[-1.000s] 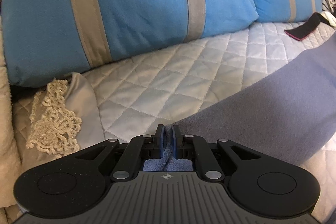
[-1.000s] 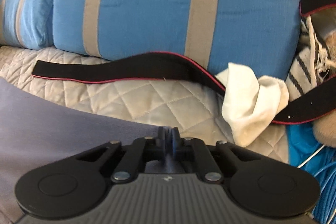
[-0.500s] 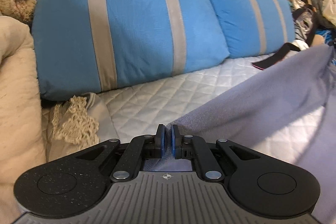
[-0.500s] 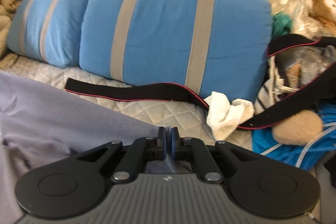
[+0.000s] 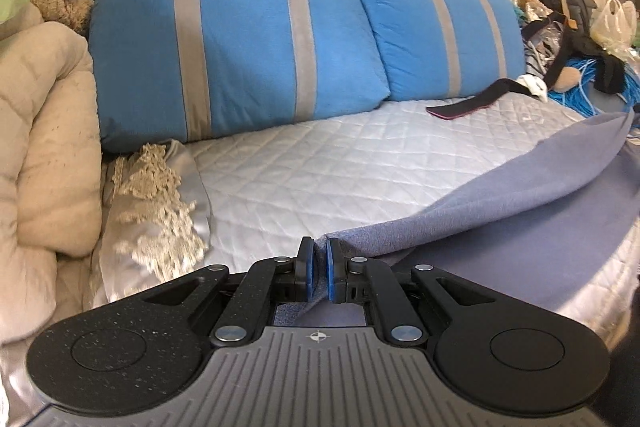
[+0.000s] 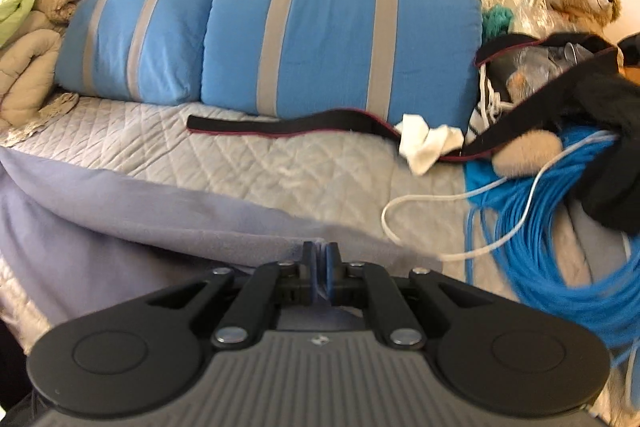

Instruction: Fold clothes

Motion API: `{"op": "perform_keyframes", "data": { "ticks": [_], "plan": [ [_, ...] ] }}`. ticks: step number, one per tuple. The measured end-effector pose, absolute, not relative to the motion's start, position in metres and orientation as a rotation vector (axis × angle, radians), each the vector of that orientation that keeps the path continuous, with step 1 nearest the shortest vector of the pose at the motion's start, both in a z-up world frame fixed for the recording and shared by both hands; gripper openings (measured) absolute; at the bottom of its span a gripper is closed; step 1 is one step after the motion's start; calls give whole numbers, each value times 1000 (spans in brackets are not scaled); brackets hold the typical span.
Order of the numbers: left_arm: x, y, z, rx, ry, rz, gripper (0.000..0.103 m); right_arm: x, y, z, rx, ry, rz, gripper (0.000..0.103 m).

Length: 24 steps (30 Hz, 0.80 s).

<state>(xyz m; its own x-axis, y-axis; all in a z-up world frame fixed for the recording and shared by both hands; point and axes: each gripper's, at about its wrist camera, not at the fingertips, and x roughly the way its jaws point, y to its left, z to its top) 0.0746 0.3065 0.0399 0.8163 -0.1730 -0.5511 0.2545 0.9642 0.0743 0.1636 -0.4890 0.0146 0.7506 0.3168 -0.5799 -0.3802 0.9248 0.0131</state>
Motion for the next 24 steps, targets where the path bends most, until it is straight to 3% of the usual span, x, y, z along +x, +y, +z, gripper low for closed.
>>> {"op": "perform_keyframes", "data": {
  "ticks": [10, 11, 12, 13, 14, 15, 20, 24],
  "plan": [
    [51, 301, 27, 77, 645, -256, 13, 126, -480, -17, -168, 717, 411, 0],
    [51, 298, 31, 79, 640, -259, 28, 124, -479, -18, -175, 718, 403, 11],
    [51, 294, 35, 82, 634, -263, 50, 123, -478, -17, -185, 716, 396, 30],
    [51, 291, 39, 84, 629, -266, 60, 121, -477, -16, -189, 713, 399, 39],
    [51, 288, 43, 87, 624, -270, 73, 120, -477, -15, -192, 706, 403, 65],
    [51, 285, 47, 89, 618, -274, 76, 118, -475, -13, -197, 692, 404, 87],
    [51, 269, 68, 101, 592, -292, 77, 116, -467, 4, -190, 633, 384, 103],
    [52, 231, 84, 142, 559, -299, 83, 111, -463, 16, -163, 594, 350, 103]
  ]
}}
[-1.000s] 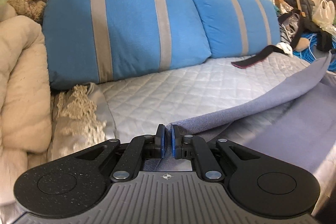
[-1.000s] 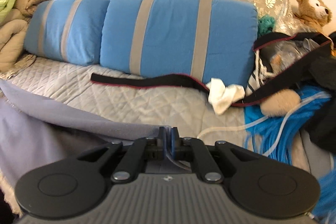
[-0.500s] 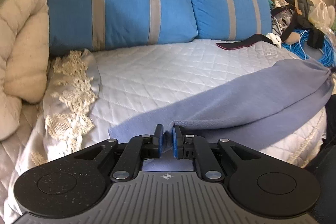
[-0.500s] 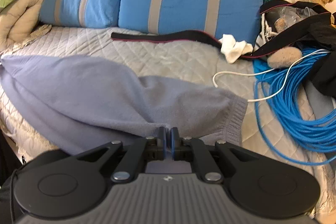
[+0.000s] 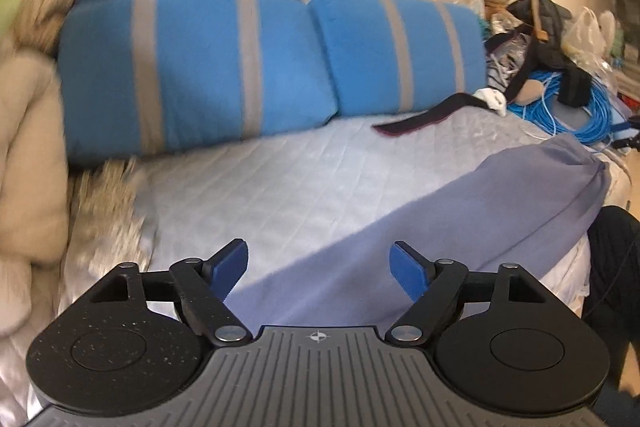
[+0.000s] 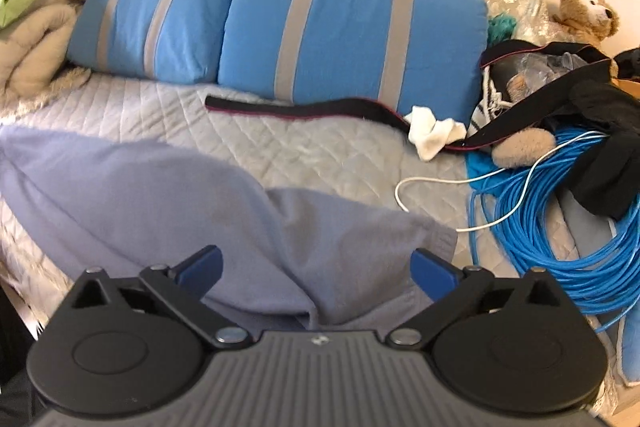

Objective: Fold clothes
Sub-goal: 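Open both tools and lay the folded garment down on the bed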

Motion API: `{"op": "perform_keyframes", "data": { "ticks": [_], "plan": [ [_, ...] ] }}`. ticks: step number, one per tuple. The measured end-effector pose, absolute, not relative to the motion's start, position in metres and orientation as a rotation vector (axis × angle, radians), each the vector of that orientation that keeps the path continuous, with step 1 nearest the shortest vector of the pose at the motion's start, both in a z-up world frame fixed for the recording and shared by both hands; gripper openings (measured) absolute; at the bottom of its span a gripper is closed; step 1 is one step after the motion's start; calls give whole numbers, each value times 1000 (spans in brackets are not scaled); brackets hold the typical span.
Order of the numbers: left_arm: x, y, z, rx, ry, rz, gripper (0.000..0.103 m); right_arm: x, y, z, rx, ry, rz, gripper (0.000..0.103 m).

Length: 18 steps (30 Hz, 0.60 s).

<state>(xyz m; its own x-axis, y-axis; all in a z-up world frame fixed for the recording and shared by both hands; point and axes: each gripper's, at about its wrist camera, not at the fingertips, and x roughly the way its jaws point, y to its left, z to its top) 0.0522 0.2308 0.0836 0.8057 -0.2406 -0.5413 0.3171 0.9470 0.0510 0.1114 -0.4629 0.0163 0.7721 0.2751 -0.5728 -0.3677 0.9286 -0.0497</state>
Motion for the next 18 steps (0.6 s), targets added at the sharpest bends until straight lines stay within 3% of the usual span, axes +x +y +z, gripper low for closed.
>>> {"op": "perform_keyframes", "data": {
  "ticks": [3, 11, 18],
  "plan": [
    [54, 190, 95, 187, 530, -302, 88, 104, -460, 18, -157, 575, 334, 103],
    [61, 92, 112, 290, 481, -366, 89, 97, -457, -7, -176, 585, 262, 103],
    [74, 54, 103, 298, 513, -428, 89, 103, -463, -34, -158, 629, 175, 103]
  ]
}}
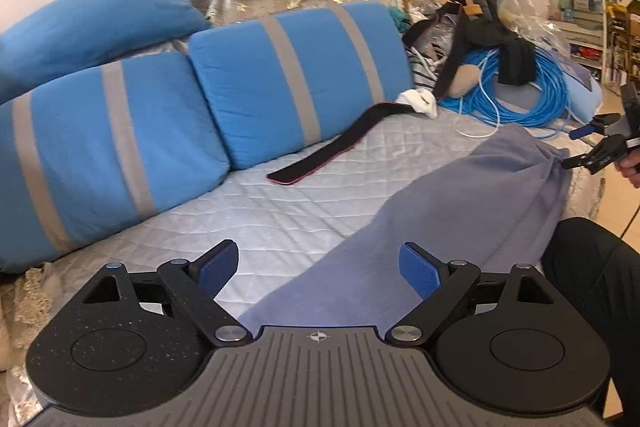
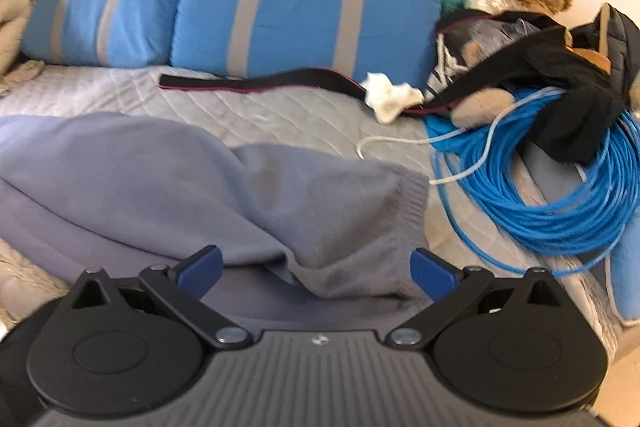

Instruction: Fold clothes

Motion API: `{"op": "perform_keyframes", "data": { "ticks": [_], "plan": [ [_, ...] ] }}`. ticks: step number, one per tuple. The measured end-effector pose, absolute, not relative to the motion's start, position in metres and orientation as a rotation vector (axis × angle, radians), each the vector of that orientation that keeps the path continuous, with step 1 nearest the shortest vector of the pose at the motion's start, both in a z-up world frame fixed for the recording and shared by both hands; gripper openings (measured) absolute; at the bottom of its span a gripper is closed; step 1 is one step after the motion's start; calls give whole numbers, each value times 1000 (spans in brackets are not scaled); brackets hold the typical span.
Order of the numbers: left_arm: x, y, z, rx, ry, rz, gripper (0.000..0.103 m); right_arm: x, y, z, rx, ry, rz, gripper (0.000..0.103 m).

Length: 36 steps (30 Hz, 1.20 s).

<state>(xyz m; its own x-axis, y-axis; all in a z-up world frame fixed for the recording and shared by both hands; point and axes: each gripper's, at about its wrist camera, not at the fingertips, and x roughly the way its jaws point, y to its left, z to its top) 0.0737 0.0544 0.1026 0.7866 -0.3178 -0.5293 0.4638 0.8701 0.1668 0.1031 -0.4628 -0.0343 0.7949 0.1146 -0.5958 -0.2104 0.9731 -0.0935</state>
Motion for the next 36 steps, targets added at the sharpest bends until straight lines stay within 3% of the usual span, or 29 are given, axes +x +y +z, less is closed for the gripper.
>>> {"op": "perform_keyframes", "data": {
  "ticks": [13, 36],
  "plan": [
    [104, -3, 72, 308, 583, -549, 89, 123, -463, -41, -37, 702, 157, 103],
    [104, -111, 37, 274, 565, -721, 89, 113, -429, -11, -122, 776, 245, 103]
  ]
}}
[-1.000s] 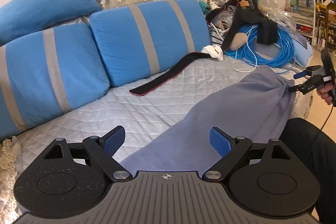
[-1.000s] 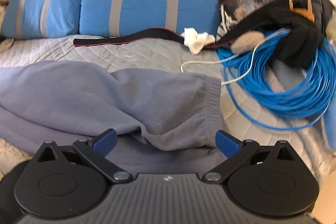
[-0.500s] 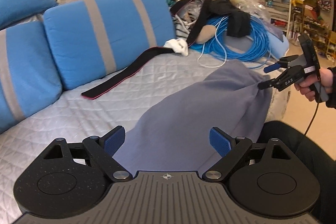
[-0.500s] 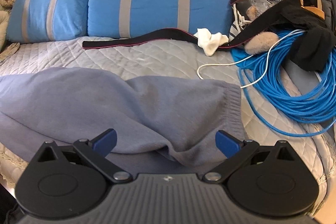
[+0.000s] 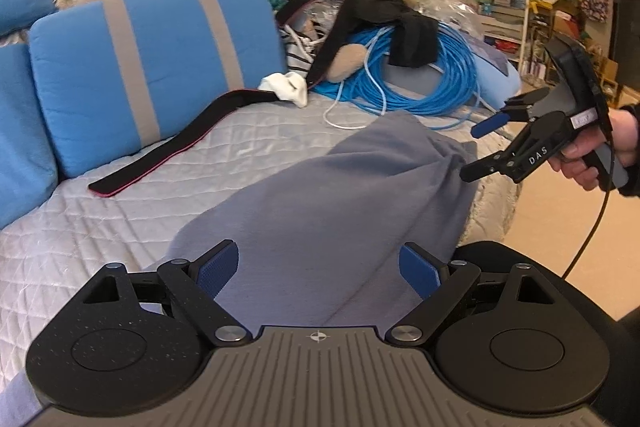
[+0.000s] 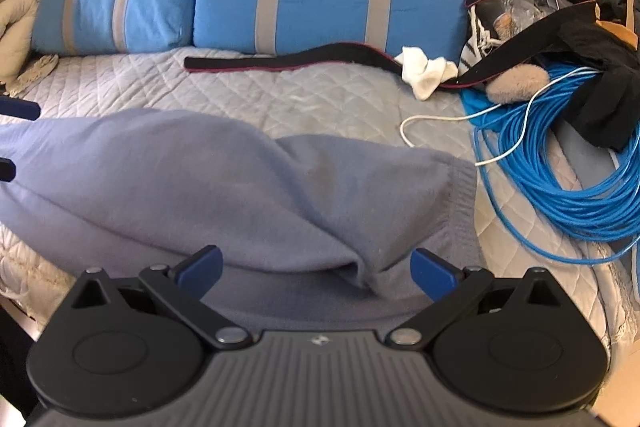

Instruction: Fold clothes

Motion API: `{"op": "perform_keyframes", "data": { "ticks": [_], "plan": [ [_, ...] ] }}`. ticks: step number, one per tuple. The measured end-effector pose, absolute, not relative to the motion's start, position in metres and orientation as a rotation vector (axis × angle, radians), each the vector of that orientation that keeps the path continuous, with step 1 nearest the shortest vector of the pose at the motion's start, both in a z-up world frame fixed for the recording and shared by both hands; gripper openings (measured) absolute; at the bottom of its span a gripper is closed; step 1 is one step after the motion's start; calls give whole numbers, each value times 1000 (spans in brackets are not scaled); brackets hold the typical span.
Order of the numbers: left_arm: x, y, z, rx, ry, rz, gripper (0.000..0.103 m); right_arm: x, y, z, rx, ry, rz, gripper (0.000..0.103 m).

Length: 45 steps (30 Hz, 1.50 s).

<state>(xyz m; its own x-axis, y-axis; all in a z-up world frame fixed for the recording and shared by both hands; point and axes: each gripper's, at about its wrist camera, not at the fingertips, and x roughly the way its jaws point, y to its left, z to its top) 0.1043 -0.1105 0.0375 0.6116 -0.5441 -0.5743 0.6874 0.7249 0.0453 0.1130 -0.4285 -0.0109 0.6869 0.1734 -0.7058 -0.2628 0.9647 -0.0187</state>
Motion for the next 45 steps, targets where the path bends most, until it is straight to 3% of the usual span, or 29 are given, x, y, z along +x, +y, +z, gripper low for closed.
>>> {"op": "perform_keyframes", "data": {
  "ticks": [9, 27, 41, 44, 45],
  "plan": [
    [99, -118, 31, 310, 562, -693, 89, 96, -440, -7, -130, 781, 193, 103],
    [63, -157, -37, 995, 372, -480, 89, 60, -478, -23, -93, 724, 86, 103],
    [74, -176, -61, 1336, 408, -360, 89, 67, -478, -21, -125, 696, 105, 103],
    [73, -180, -67, 1385, 395, -357, 85, 70, -478, -22, -182, 682, 122, 103],
    [71, -181, -70, 1402, 390, -359, 75, 72, -478, -22, -200, 678, 127, 103]
  ]
}}
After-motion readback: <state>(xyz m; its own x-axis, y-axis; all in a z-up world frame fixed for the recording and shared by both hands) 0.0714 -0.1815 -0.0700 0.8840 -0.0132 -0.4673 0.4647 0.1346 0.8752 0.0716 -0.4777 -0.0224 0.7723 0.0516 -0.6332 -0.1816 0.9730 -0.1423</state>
